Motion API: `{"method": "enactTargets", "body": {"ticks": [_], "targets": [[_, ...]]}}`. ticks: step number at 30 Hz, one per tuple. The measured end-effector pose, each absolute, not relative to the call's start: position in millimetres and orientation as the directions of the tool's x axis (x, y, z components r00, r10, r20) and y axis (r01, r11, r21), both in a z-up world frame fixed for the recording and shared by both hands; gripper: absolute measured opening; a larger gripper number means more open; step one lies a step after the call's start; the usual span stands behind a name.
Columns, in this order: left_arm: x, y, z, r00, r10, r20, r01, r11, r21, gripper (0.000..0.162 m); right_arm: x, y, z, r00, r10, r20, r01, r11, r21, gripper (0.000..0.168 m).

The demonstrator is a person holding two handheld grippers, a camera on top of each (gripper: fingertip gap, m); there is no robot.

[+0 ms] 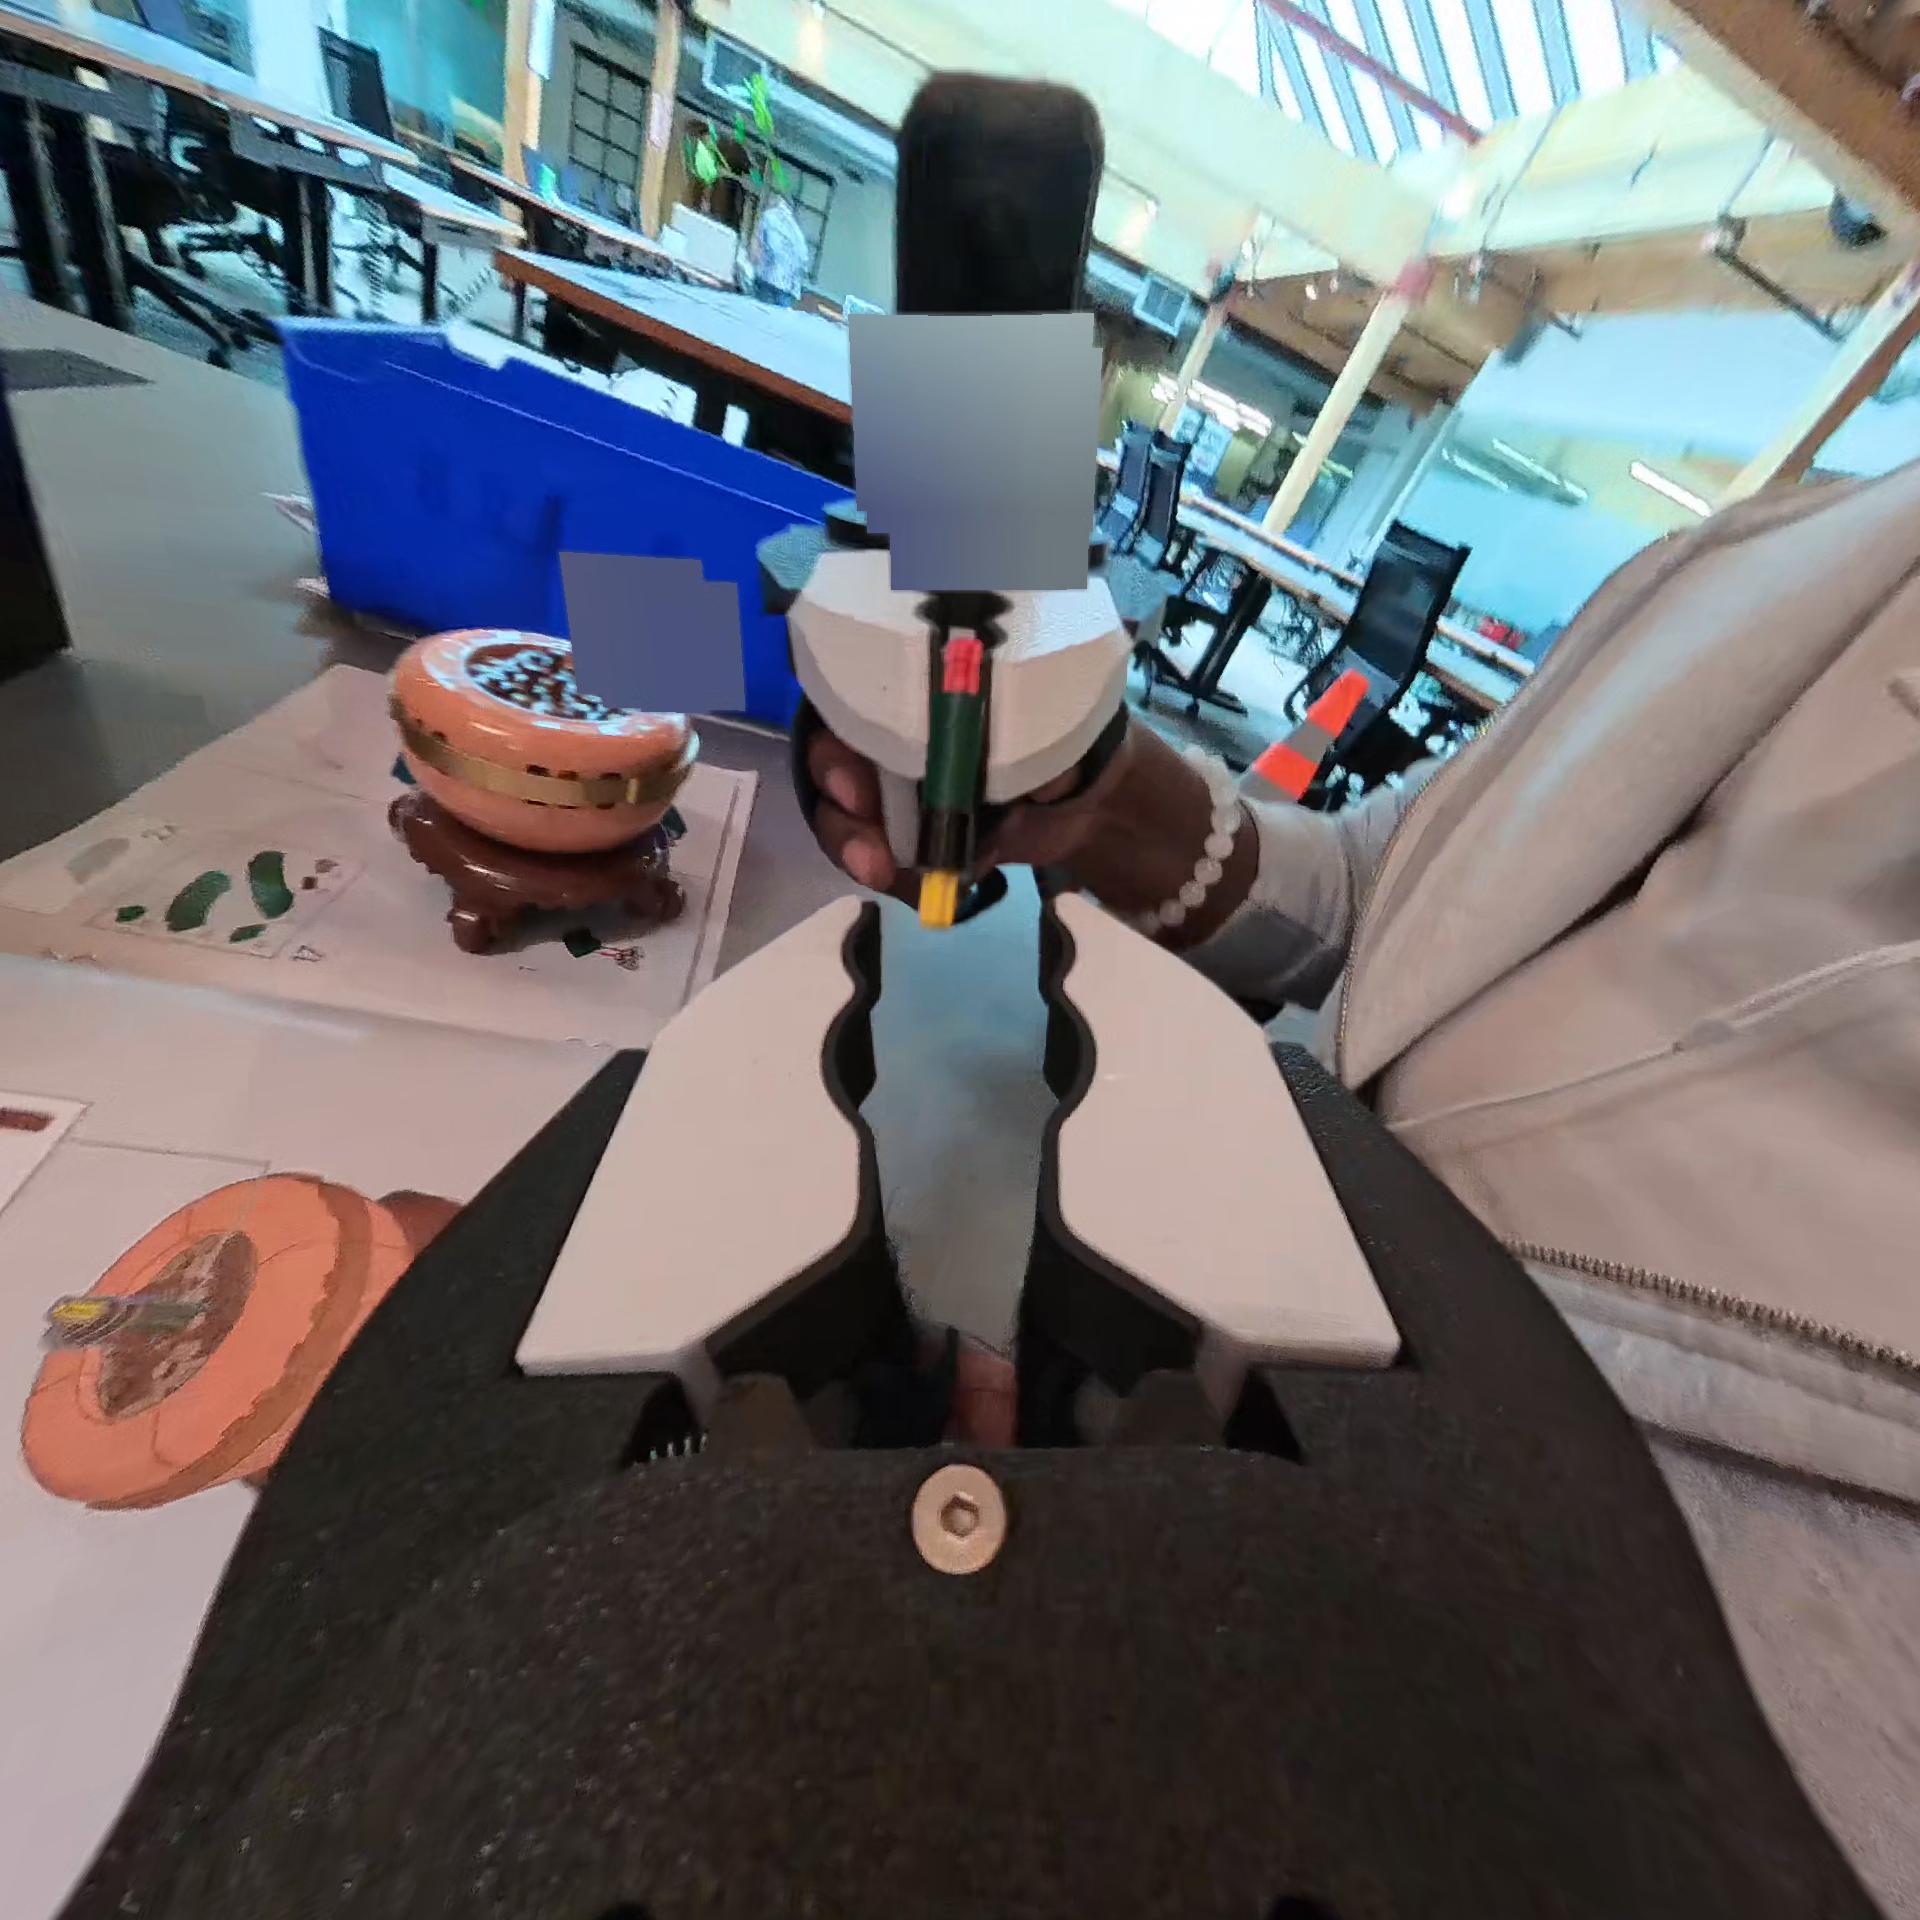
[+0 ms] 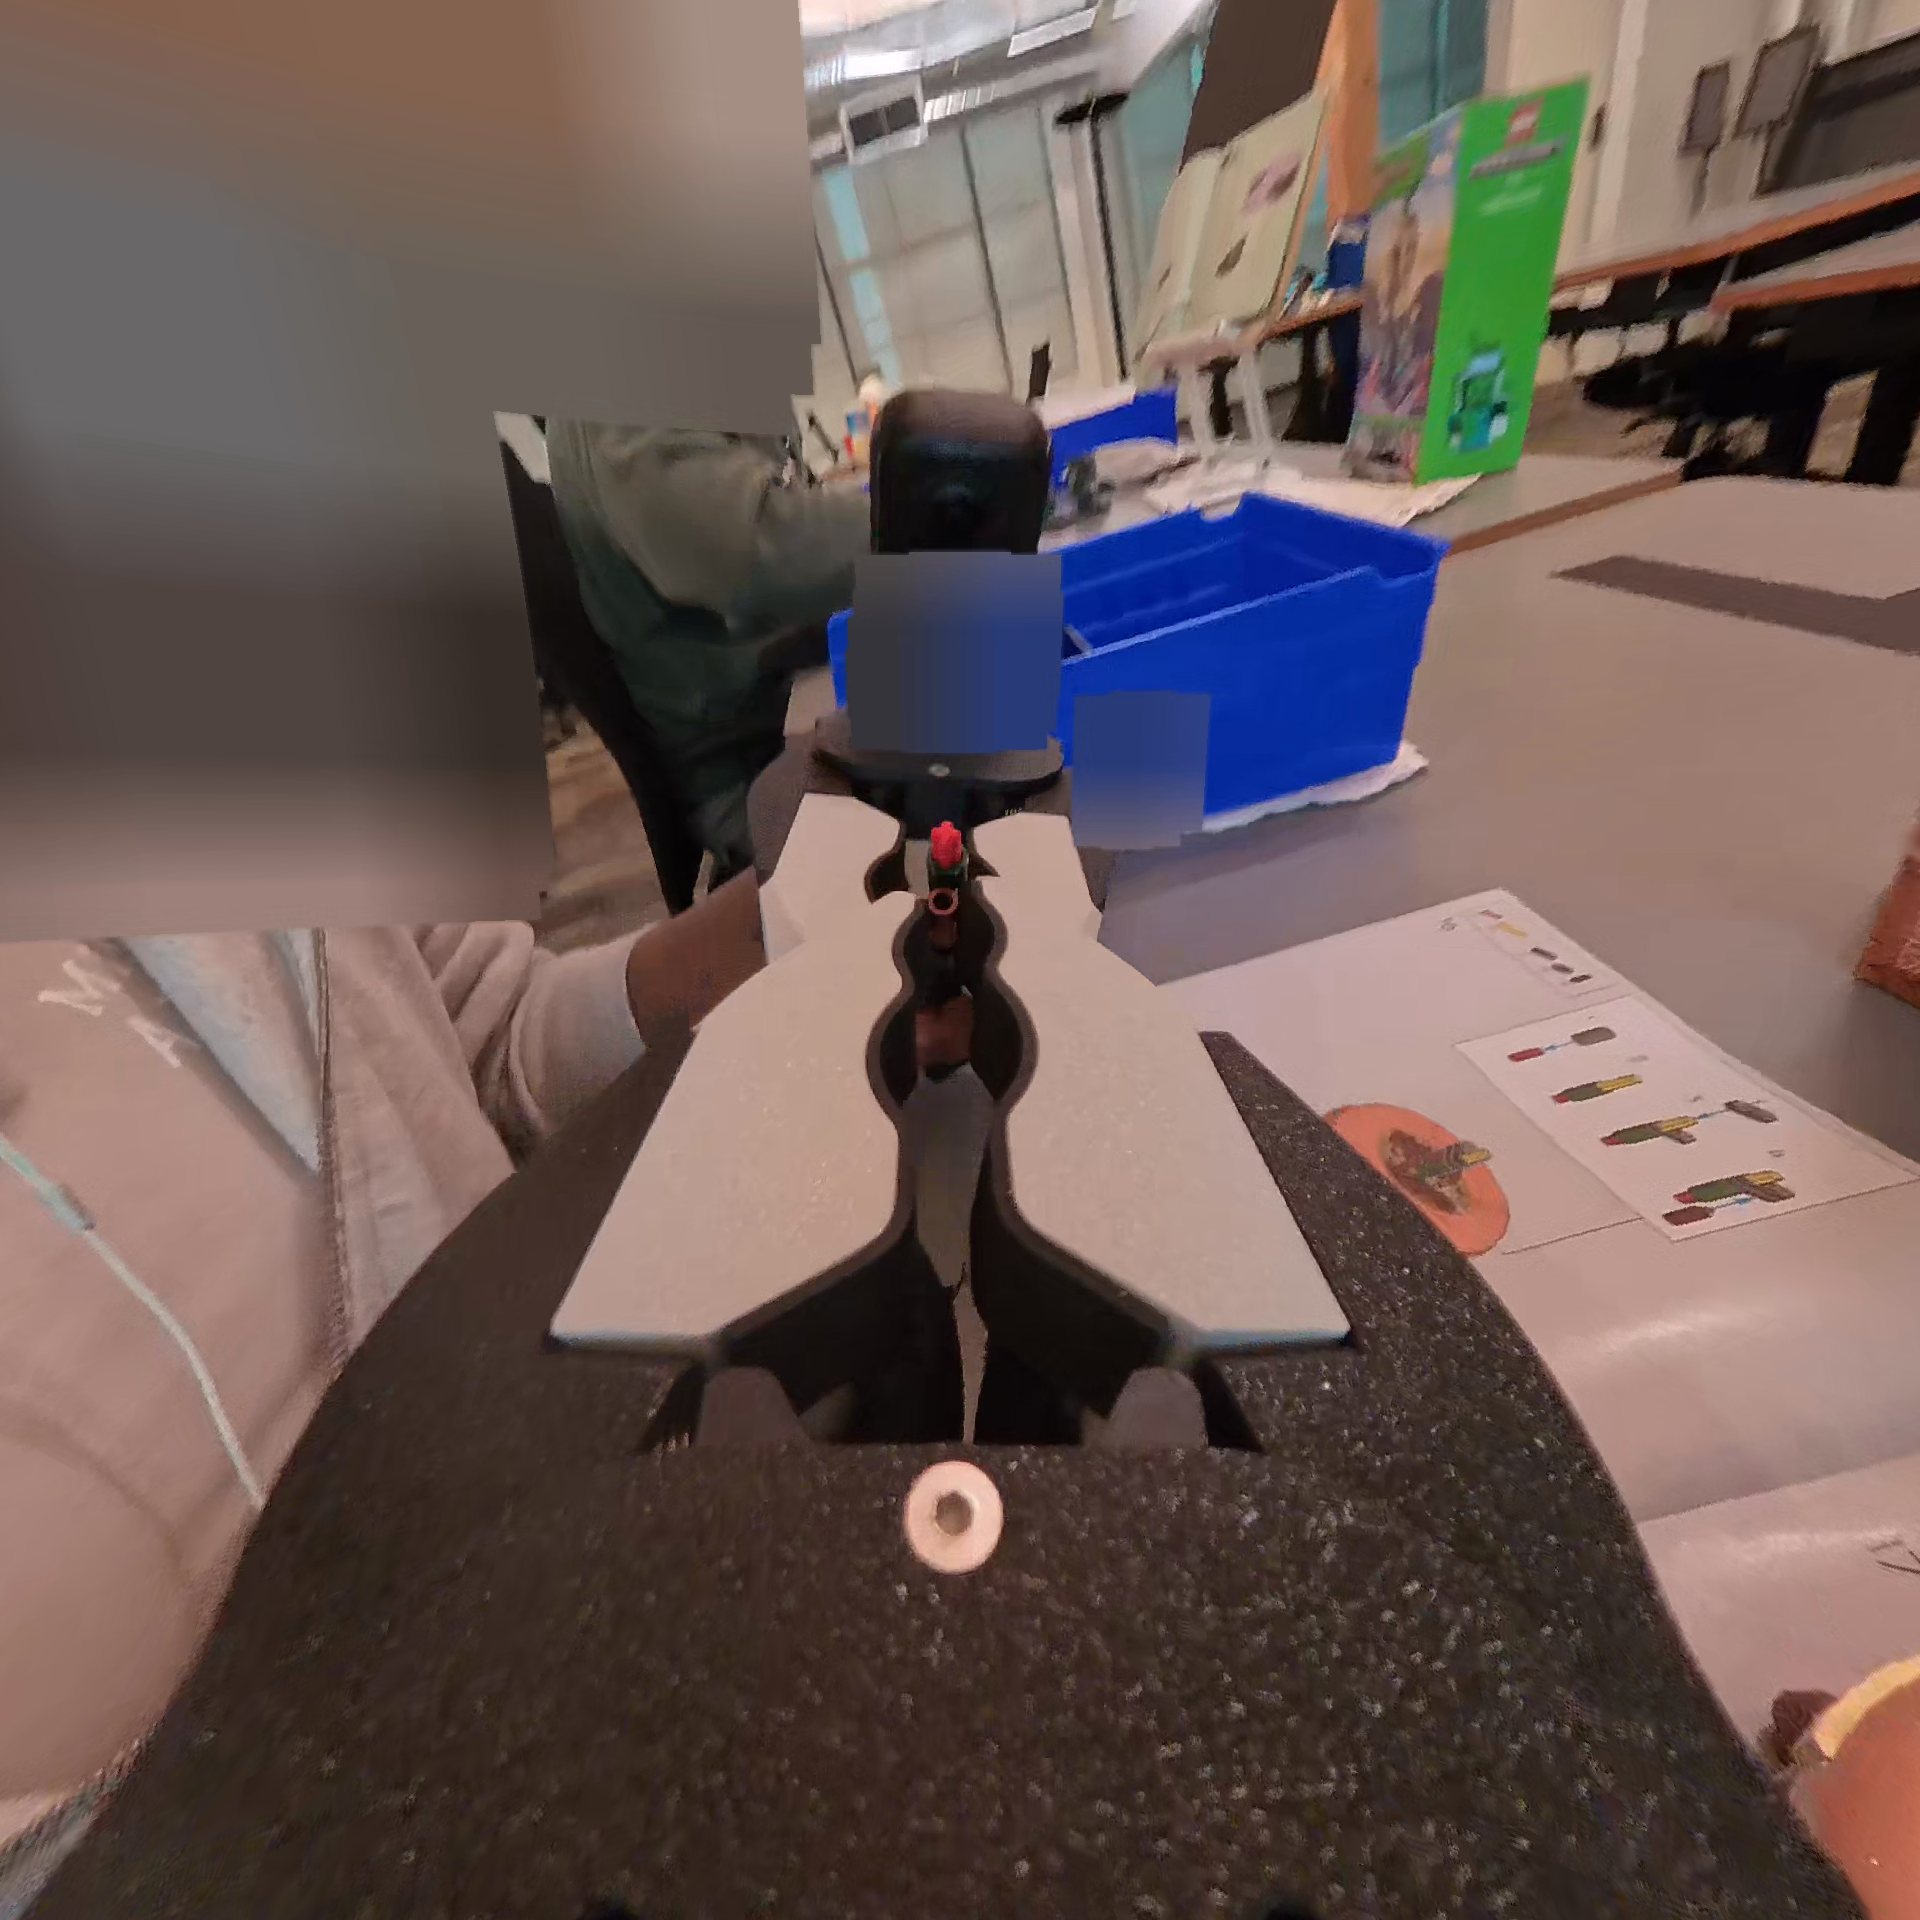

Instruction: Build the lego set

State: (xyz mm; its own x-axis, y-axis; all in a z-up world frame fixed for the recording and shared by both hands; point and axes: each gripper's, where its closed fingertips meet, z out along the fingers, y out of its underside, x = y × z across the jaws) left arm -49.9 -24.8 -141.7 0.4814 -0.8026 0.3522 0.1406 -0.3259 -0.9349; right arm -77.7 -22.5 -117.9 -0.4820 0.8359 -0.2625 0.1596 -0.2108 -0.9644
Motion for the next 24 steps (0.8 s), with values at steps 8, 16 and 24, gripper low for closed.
{"method": "enactTargets", "body": {"ticks": [8, 16, 24], "targets": [[-37.4, -30.6, -149.2, 0.476, -0.826, 0.301, 0.046, -0.319, -0.947, 0.002, -71.2, -35.2, -129.0, -0.537, 0.815, -0.216, 0.292, -0.06, -0.954, 0.004], [-28.0, -28.4, -158.2, 0.494, -0.824, 0.276, -0.011, -0.324, -0.946, 0.0, -57.8, -33.0, -138.1, -0.558, 0.803, -0.207, 0.382, 0.028, -0.924, 0.004], [-13.1, -24.4, -178.6, 0.51, -0.818, 0.264, -0.1, -0.362, -0.927, 0.0, -41.8, -27.1, -155.7, -0.557, 0.808, -0.192, 0.44, 0.091, -0.893, 0.004]]}}
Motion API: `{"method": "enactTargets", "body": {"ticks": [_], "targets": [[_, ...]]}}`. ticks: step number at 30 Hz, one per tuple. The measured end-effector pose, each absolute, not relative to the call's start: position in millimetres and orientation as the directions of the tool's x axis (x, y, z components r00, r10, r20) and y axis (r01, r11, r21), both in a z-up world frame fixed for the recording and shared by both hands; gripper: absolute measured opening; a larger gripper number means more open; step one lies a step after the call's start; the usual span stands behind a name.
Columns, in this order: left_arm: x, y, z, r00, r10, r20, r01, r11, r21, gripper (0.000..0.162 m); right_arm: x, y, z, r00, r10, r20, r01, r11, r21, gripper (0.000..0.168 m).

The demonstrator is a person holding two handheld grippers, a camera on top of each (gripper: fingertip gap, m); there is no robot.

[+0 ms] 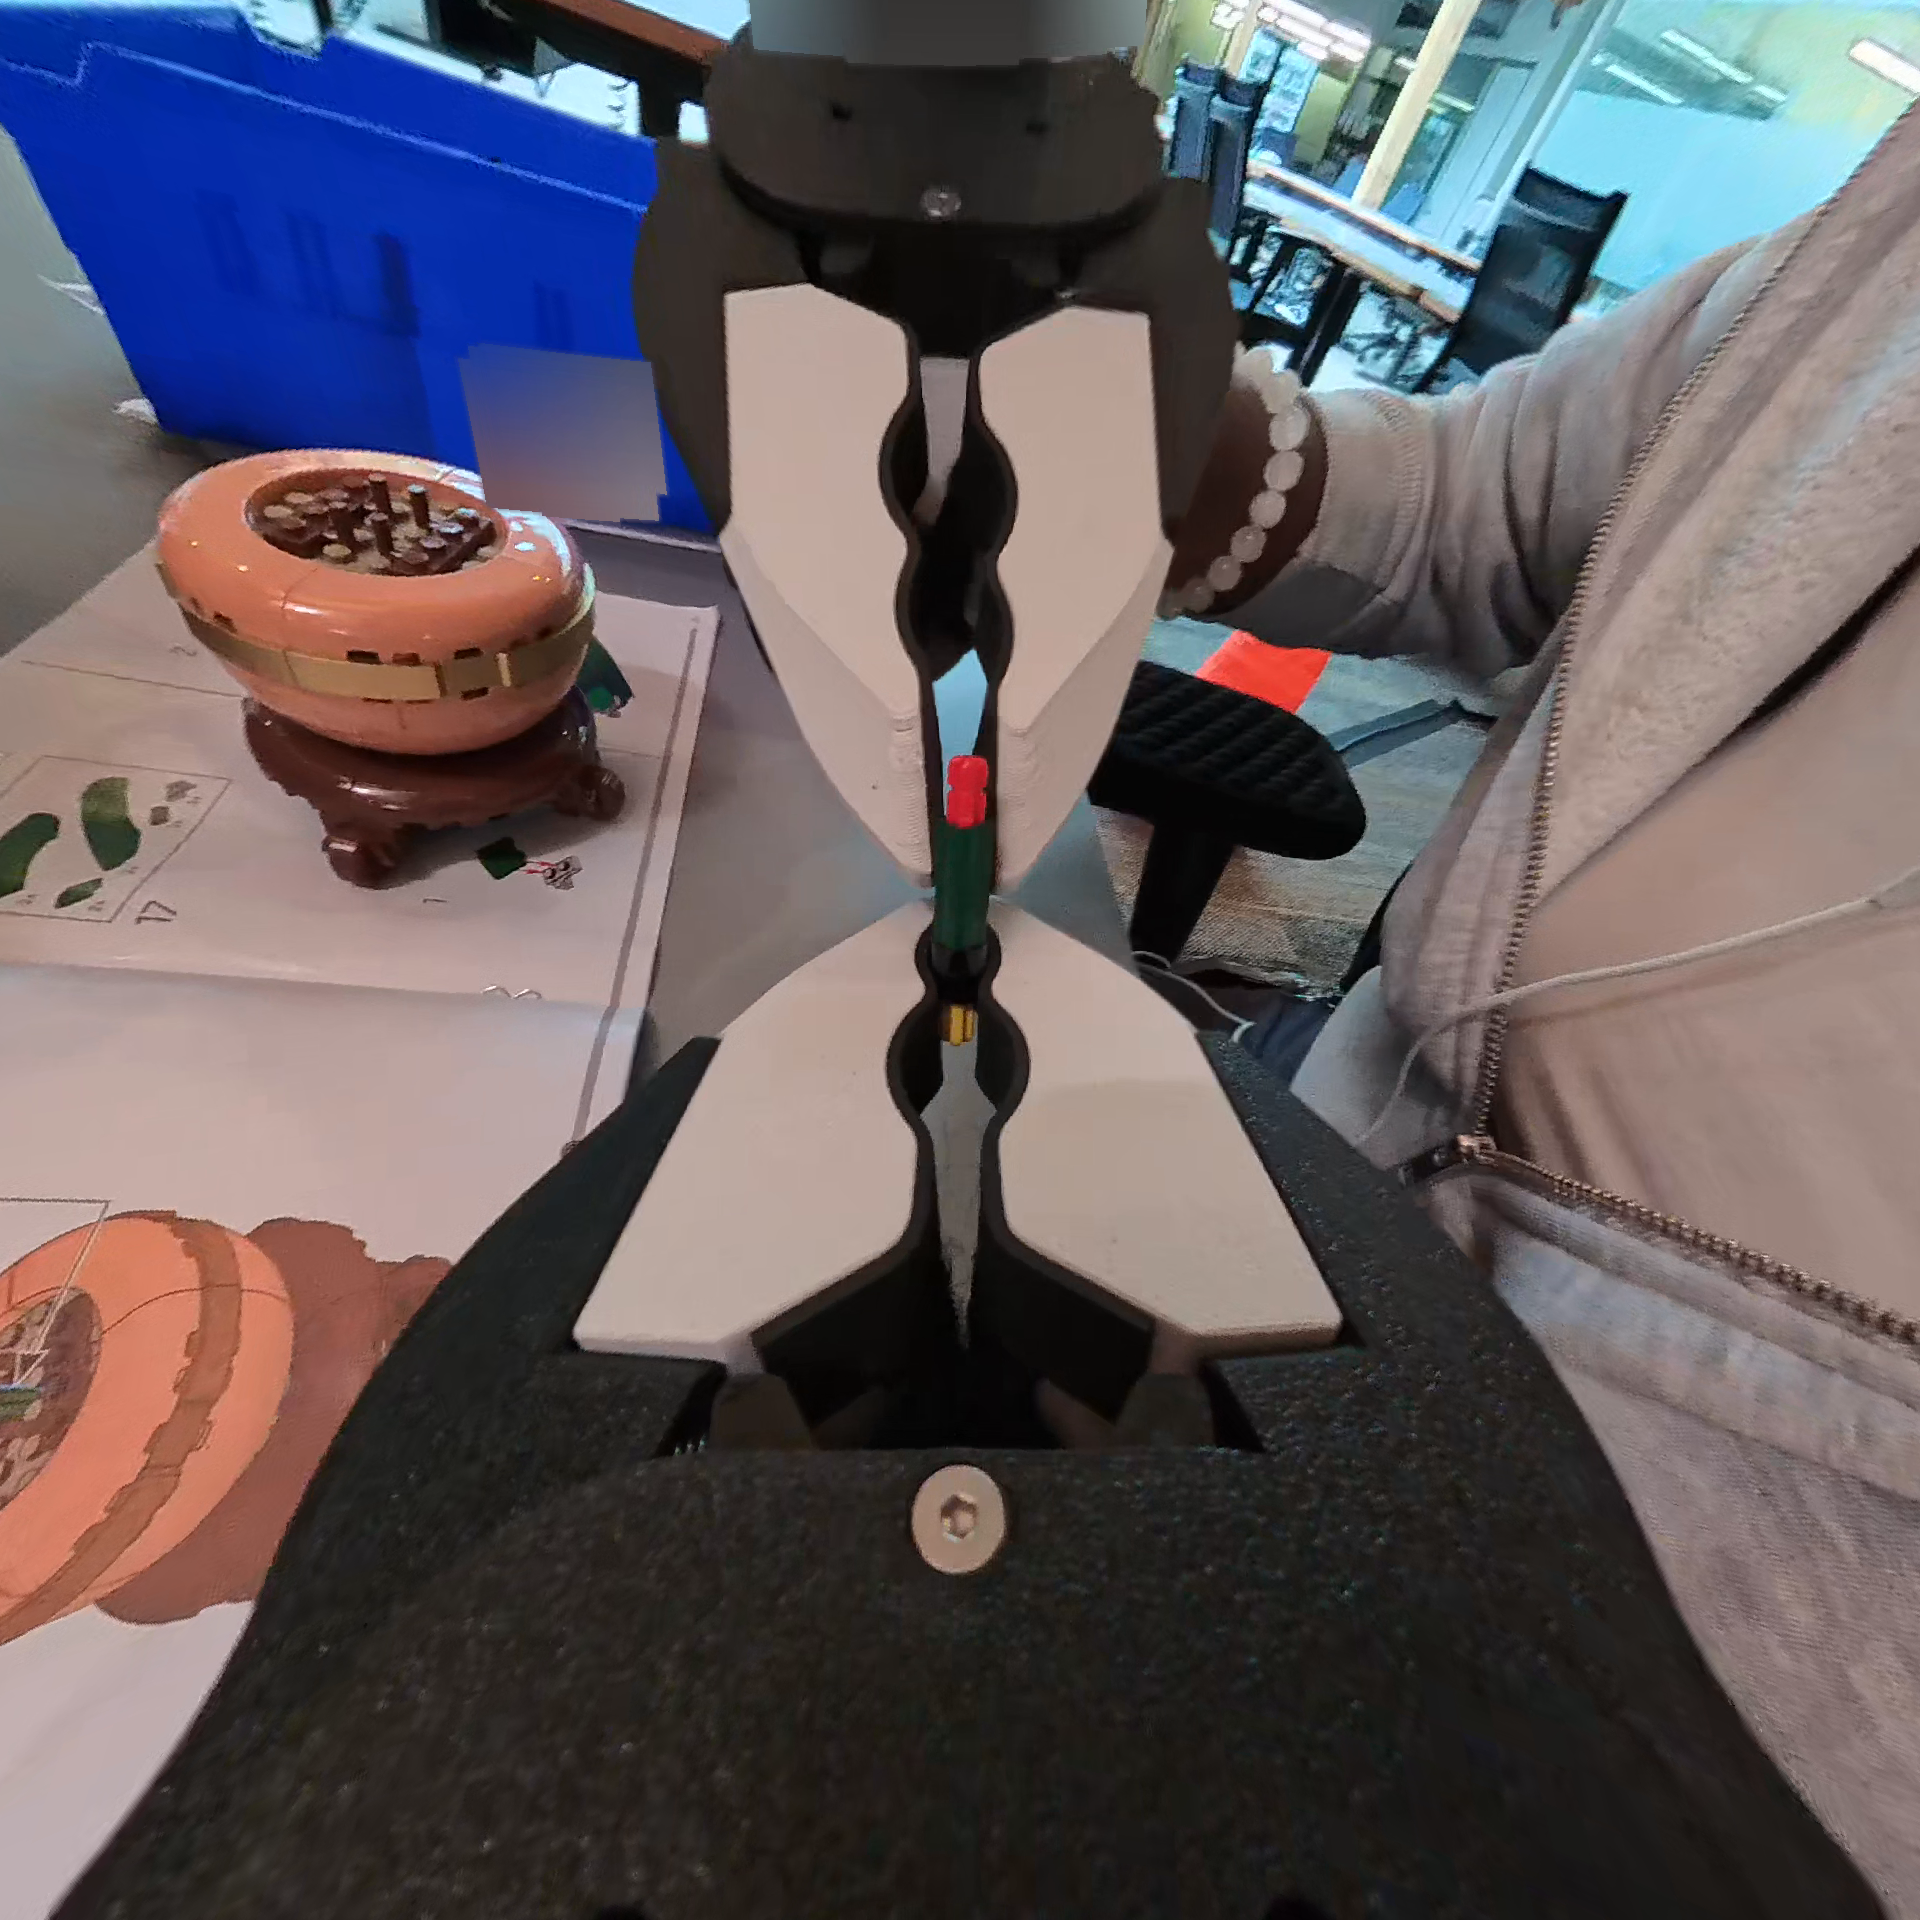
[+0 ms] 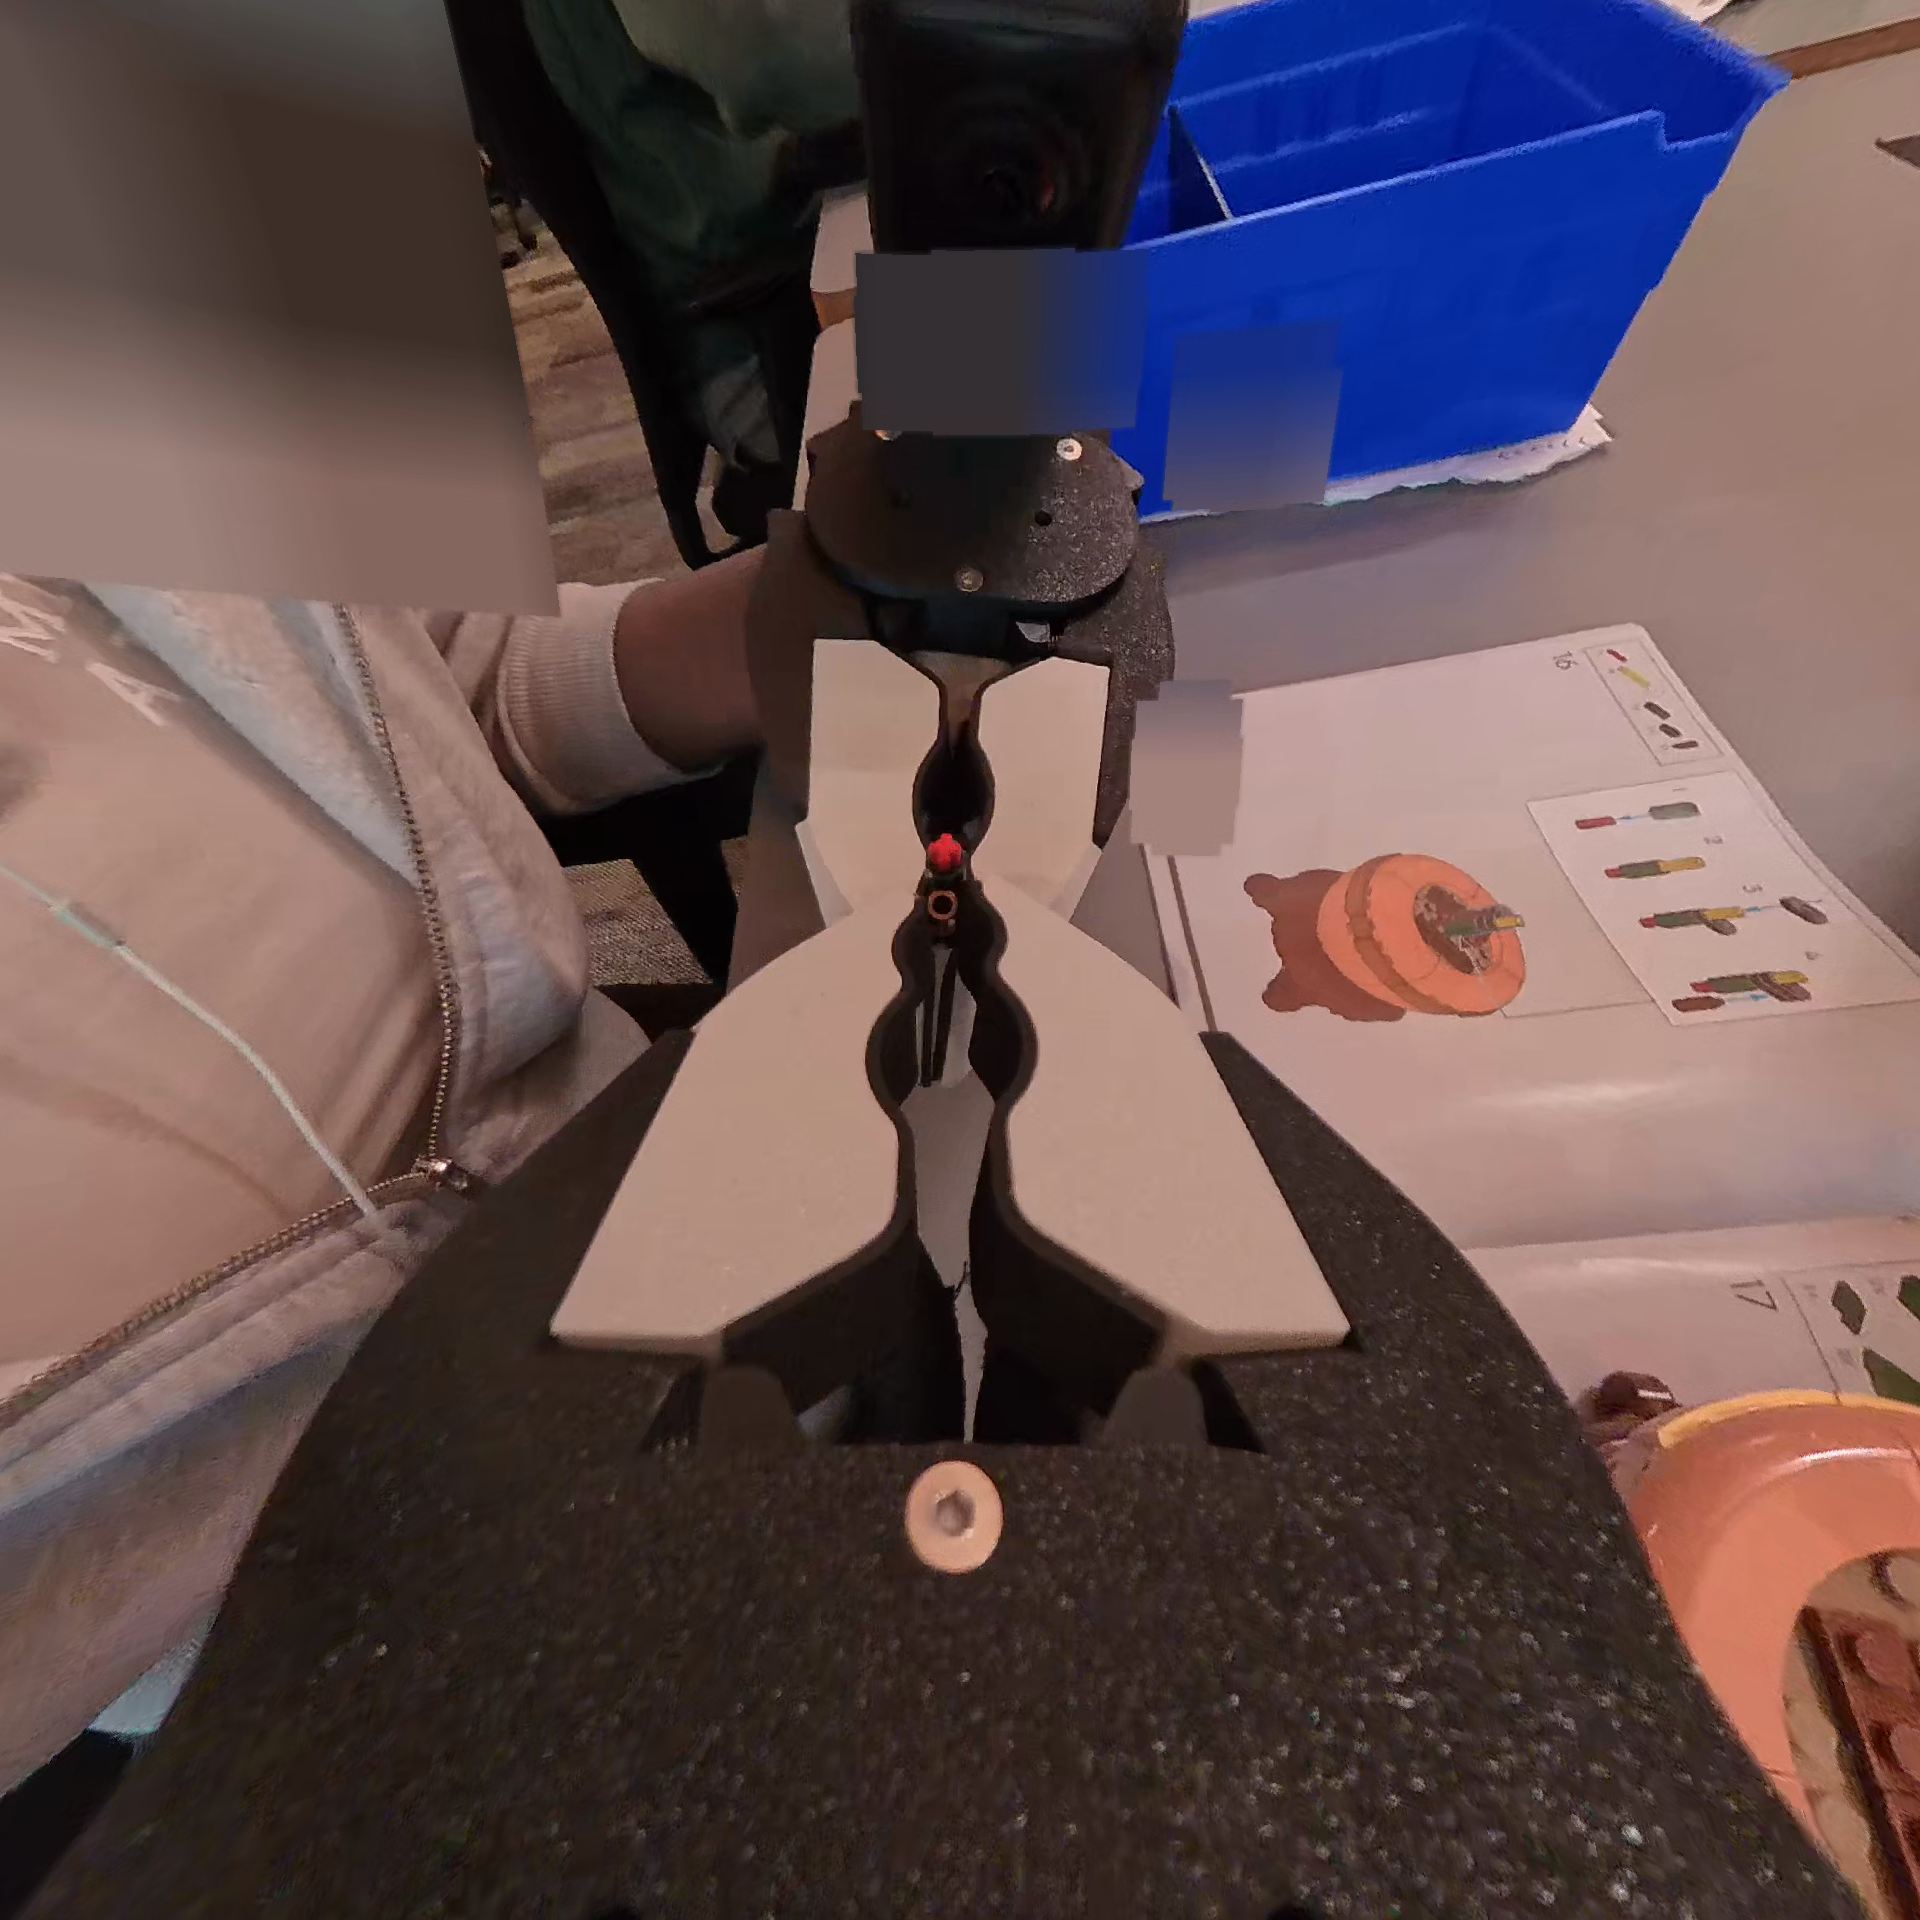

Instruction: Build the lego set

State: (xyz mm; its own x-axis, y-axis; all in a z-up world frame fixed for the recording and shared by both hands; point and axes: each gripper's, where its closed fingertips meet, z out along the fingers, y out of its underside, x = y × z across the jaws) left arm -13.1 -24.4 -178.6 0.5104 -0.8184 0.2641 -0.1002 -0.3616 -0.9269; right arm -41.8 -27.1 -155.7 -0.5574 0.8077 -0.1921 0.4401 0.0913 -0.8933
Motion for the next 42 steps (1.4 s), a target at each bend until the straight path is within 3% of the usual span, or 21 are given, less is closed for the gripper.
{"method": "enactTargets", "body": {"ticks": [14, 28, 31, 34, 38, 42], "targets": [[-4.6, -23.4, -210.0, 0.516, -0.774, 0.366, -0.142, -0.499, -0.855, 0.0, -32.1, -22.4, -186.1, -0.523, 0.812, -0.26, 0.539, 0.079, -0.839, 0.004], [1.1, -25.6, -235.8, 0.56, -0.765, 0.318, -0.306, -0.548, -0.778, 0.0, -19.8, -22.5, -216.0, -0.525, 0.823, -0.217, 0.678, 0.251, -0.691, 0.005], [-0.7, -24.2, -226.5, 0.531, -0.756, 0.383, -0.225, -0.562, -0.796, 0.0, -26.9, -20.2, -202.4, -0.501, 0.84, -0.205, 0.634, 0.196, -0.748, 0.007], [-5.4, -22.1, -220.1, 0.524, -0.737, 0.426, -0.156, -0.575, -0.803, 0.0, -27.8, -14.5, -192.1, -0.482, 0.856, -0.185, 0.628, 0.19, -0.755, 0.027], [-7.5, -24.4, -219.7, 0.516, -0.731, 0.446, -0.144, -0.588, -0.796, 0.0, -26.3, -6.2, -178.1, -0.469, 0.866, -0.175, 0.614, 0.176, -0.77, 0.021], [-6.0, -26.0, -220.8, 0.508, -0.737, 0.446, -0.156, -0.588, -0.794, 0.0, -24.2, -16.2, -194.4, -0.488, 0.83, -0.27, 0.697, 0.184, -0.693, 0.02]]}}
